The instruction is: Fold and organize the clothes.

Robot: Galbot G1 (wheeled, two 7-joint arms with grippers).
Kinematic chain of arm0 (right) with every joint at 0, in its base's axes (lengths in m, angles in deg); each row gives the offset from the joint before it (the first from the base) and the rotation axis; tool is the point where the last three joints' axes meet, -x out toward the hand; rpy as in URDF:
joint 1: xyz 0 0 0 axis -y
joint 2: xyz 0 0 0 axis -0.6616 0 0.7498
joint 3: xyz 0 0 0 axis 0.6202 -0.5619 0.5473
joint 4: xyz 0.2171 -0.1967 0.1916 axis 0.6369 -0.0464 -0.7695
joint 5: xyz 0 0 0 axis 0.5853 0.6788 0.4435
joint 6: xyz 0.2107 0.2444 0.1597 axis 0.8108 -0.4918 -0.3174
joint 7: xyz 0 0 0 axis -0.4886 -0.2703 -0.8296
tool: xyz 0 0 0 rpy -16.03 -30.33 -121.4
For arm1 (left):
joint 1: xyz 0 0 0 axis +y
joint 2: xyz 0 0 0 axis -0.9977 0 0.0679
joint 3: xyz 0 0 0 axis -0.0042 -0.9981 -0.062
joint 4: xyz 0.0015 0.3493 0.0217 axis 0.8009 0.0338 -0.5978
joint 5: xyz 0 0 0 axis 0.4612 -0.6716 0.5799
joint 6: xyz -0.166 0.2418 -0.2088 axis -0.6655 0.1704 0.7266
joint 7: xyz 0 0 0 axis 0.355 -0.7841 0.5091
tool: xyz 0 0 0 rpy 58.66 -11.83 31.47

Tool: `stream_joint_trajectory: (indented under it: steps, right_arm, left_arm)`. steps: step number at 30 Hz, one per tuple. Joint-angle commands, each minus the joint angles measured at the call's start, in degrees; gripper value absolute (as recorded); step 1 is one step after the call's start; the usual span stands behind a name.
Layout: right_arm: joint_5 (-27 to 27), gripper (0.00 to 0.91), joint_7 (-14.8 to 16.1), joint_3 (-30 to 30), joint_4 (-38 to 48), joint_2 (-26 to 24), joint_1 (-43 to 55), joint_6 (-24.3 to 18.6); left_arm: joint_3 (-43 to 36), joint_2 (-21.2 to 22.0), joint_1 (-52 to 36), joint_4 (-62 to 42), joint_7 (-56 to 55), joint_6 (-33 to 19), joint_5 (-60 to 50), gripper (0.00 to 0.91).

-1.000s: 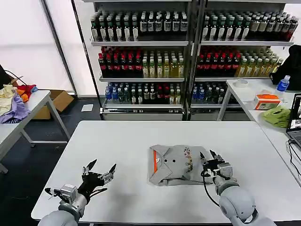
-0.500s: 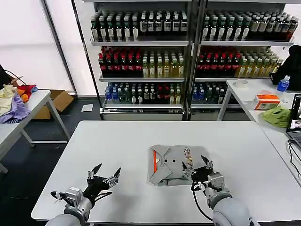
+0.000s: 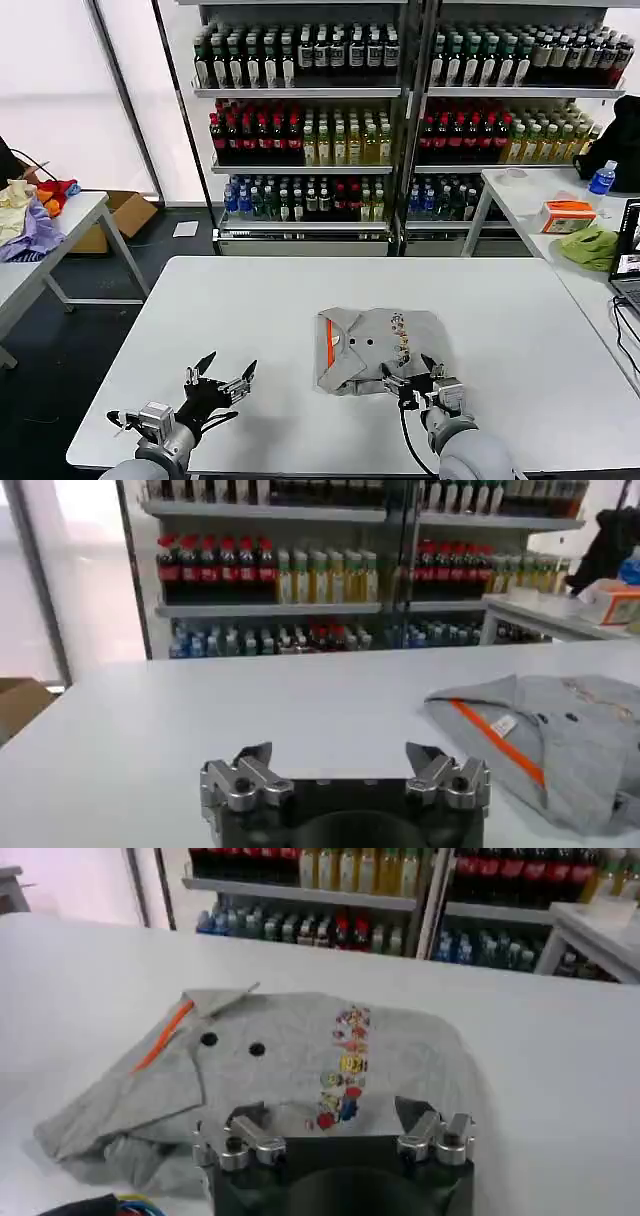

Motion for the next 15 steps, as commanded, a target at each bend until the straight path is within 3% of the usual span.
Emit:
stream_joint_trajectory:
  steps: [1,10,15]
  right_arm:
    - [0.63,0.907,-1.35,-0.50,0.07,0.31,-1.24,0.08]
    - [0.32,0.907,-1.84,1.22,-2.74,-2.90,-5.12,0.02]
    - [0.72,0.907,-1.45,3.61,-7.80,-2.19,-6.06,-0.04]
  left_arm:
    - [0.12,-0.03,0.01,0.25,0.01,0.15,0.20,0.907]
    - [-0.01,0.12,-0.14,0.21,-0.01,0.25,0.49,0.907]
    - [-0.15,0.28,0.00,0.22,0.01,0.32,0.40,0.907]
